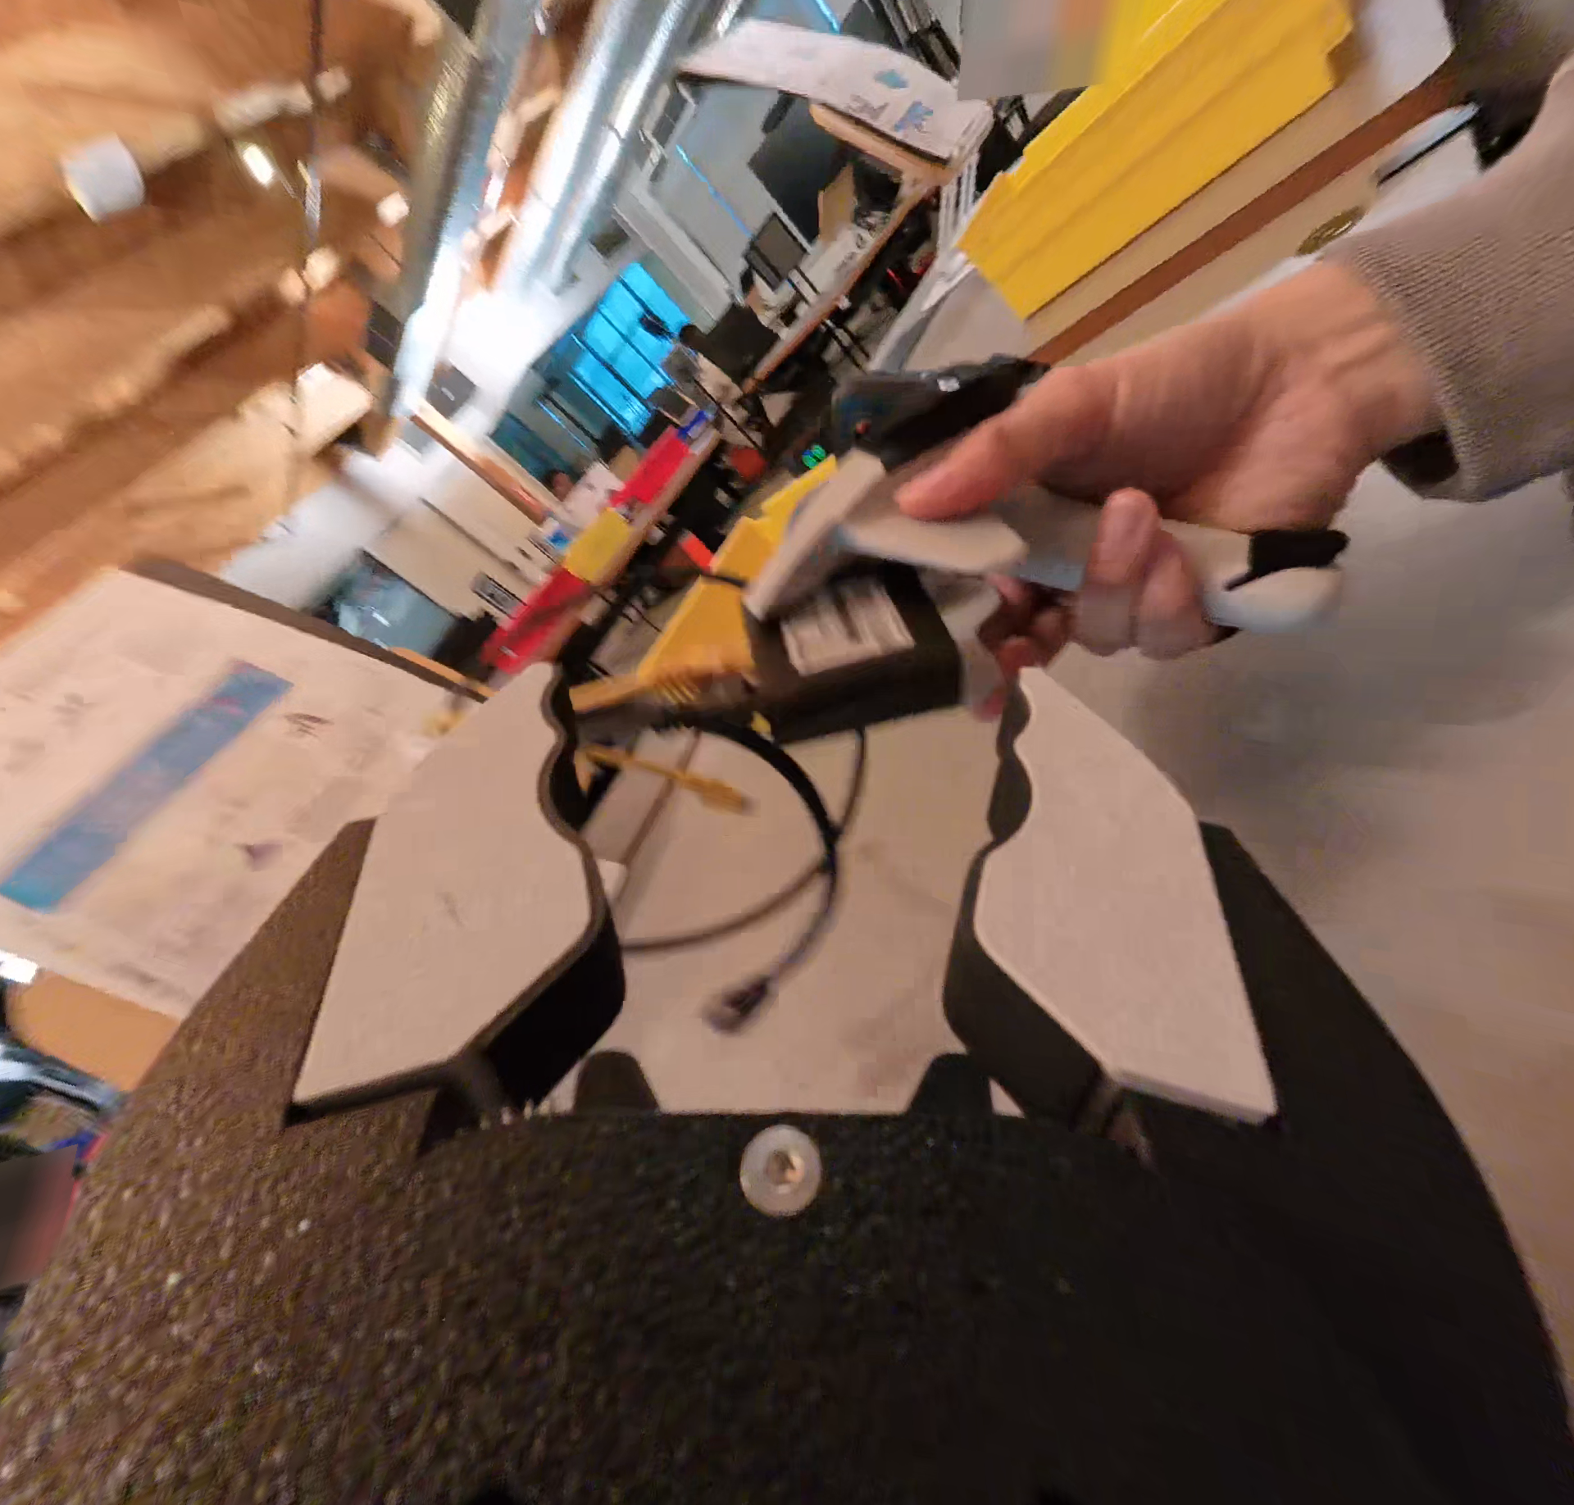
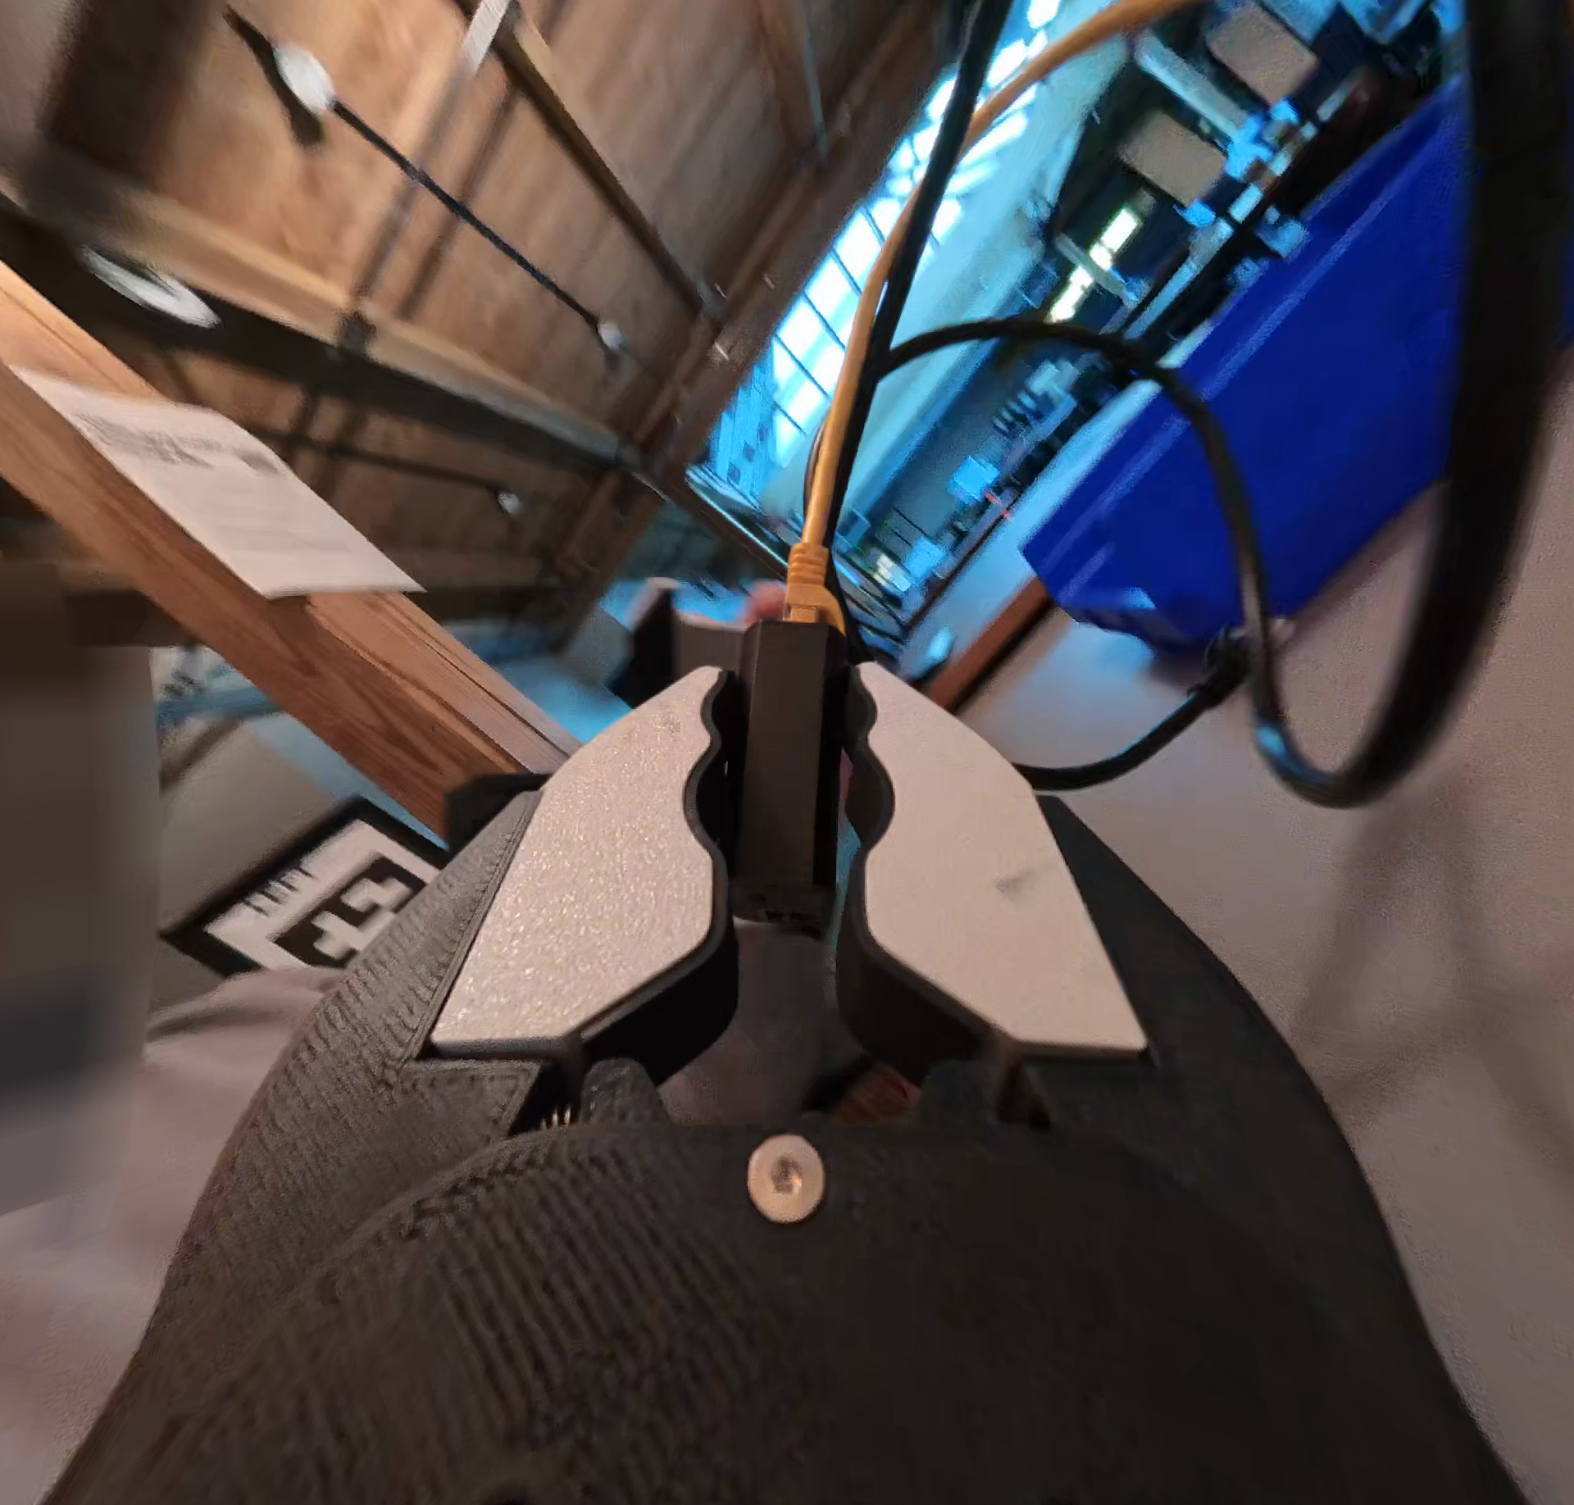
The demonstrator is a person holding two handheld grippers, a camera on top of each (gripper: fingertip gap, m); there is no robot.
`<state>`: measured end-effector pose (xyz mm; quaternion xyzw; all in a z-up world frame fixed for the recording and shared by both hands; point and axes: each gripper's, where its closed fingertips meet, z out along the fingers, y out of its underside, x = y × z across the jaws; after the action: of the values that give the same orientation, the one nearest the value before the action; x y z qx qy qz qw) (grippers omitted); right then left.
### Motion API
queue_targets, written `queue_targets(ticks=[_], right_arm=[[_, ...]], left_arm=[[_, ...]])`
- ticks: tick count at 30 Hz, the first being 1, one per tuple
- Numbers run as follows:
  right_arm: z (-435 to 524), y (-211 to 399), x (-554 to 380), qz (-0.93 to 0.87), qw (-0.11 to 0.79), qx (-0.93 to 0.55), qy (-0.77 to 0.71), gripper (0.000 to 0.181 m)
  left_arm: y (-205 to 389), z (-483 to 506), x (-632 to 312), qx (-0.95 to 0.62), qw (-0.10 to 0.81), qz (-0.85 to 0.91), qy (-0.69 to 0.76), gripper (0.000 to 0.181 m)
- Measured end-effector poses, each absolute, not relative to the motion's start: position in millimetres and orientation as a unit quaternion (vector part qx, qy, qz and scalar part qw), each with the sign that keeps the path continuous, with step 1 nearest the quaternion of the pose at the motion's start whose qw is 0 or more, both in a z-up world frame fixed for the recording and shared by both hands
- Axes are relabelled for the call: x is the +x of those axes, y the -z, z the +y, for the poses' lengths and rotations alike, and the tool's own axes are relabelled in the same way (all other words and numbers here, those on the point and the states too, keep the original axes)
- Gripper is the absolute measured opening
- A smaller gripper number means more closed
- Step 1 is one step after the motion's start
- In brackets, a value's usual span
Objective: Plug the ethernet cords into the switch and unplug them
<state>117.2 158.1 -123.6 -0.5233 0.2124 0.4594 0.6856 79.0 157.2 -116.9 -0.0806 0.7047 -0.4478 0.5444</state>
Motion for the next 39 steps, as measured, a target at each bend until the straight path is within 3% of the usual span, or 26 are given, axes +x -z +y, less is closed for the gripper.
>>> queue_targets(ticks=[3, 8, 10, 16, 20, 25, 28, 31, 39], right_arm=[[152.7, 105.1, 124.5, 0.242, 0.711, -0.457, -0.477, 0.024], [158.4, 98.9, 114.6, 0.255, 0.721, -0.425, -0.485, 0.024], [163.8, 98.6, 107.3, 0.247, 0.727, -0.44, -0.466, 0.024], [165.5, 92.4, 93.2, 0.178, 0.744, -0.484, -0.425, 0.026], [150.6, 85.9, 82.6, 0.039, 0.777, -0.564, -0.277, 0.055], [147.7, 100.2, 65.0, -0.135, 0.744, -0.655, -0.009, 0.08], [156.5, 109.7, 61.3, -0.147, 0.723, -0.675, 0.018, 0.076], [158.6, 111.8, 56.7, -0.167, 0.725, -0.667, 0.033, 0.06], [162.2, 103.8, 61.9, -0.157, 0.746, -0.638, 0.11, 0.057]], left_arm=[[127.3, 155.6, 87.4, -0.126, 0.523, 0.703, 0.464, 0.093], [132.4, 149.2, 92.5, -0.152, 0.516, 0.701, 0.469, 0.075], [125.8, 157.4, 95.3, -0.175, 0.538, 0.681, 0.466, 0.058], [117.1, 161.0, 84.2, -0.159, 0.508, 0.68, 0.504, 0.056], [109.1, 165.9, 72.6, -0.165, 0.428, 0.666, 0.588, 0.056], [116.0, 167.5, 61.1, -0.139, 0.362, 0.678, 0.624, 0.056], [118.9, 163.2, 57.5, -0.129, 0.336, 0.678, 0.641, 0.056], [123.1, 160.9, 55.5, -0.122, 0.325, 0.686, 0.639, 0.056], [116.1, 168.9, 60.2, -0.154, 0.317, 0.652, 0.671, 0.053]])
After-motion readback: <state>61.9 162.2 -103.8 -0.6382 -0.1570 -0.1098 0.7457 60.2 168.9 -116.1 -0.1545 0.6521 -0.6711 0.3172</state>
